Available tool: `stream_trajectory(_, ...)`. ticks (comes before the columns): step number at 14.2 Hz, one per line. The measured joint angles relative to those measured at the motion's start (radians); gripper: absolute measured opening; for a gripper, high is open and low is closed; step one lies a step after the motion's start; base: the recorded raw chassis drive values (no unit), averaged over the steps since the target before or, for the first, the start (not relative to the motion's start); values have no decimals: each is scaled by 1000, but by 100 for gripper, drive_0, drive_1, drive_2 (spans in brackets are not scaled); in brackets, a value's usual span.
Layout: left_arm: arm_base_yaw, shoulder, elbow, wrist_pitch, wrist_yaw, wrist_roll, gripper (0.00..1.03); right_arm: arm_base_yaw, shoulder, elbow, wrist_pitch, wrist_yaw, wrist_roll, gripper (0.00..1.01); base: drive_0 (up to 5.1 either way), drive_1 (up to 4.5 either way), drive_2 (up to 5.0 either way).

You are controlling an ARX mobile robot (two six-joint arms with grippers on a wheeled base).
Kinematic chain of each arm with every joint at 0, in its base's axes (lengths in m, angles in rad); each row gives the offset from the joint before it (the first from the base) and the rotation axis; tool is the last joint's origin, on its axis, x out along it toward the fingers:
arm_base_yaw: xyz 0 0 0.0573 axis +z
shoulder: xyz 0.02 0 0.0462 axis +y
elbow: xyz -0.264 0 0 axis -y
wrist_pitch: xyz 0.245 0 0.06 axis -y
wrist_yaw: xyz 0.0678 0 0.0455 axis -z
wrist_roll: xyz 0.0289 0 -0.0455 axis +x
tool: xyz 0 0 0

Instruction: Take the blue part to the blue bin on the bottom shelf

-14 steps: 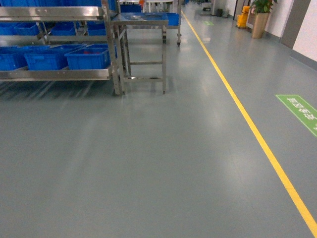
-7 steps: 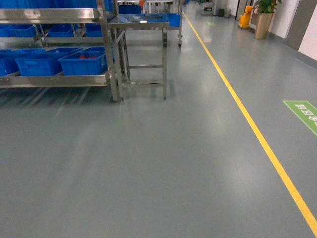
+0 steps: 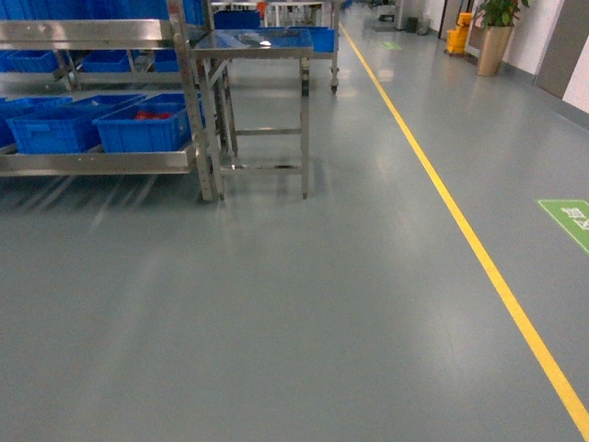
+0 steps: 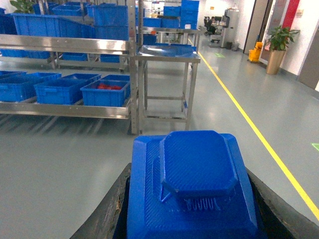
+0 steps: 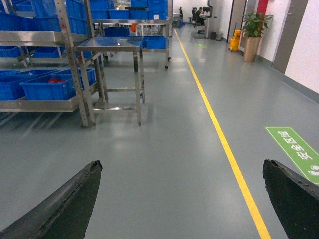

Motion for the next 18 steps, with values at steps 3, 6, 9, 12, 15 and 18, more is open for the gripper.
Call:
stream_trajectory(3, 0, -1, 0, 2, 0, 0, 43, 0, 0, 0, 1, 0, 0, 98, 6, 414, -401)
stream_trajectory(6, 0, 0, 0, -3, 0, 0, 43, 0, 0, 0, -2, 0, 0, 98, 6, 414, -401)
stream_trajectory(9, 0, 0, 0, 1, 0, 0, 43, 0, 0, 0, 3, 0, 0, 98, 6, 414, -401)
stream_trajectory(12, 0, 0, 0, 0, 0, -3, 43, 0, 0, 0, -1, 0, 0, 98, 2, 410, -406)
stream_trajectory(15, 0, -2, 0, -2, 0, -3, 43, 0, 0, 0, 3, 0, 0, 98, 0, 407, -408)
stream_trajectory(18, 0, -2, 0, 5, 0, -3, 43, 0, 0, 0, -2, 0, 0, 98, 0, 407, -408)
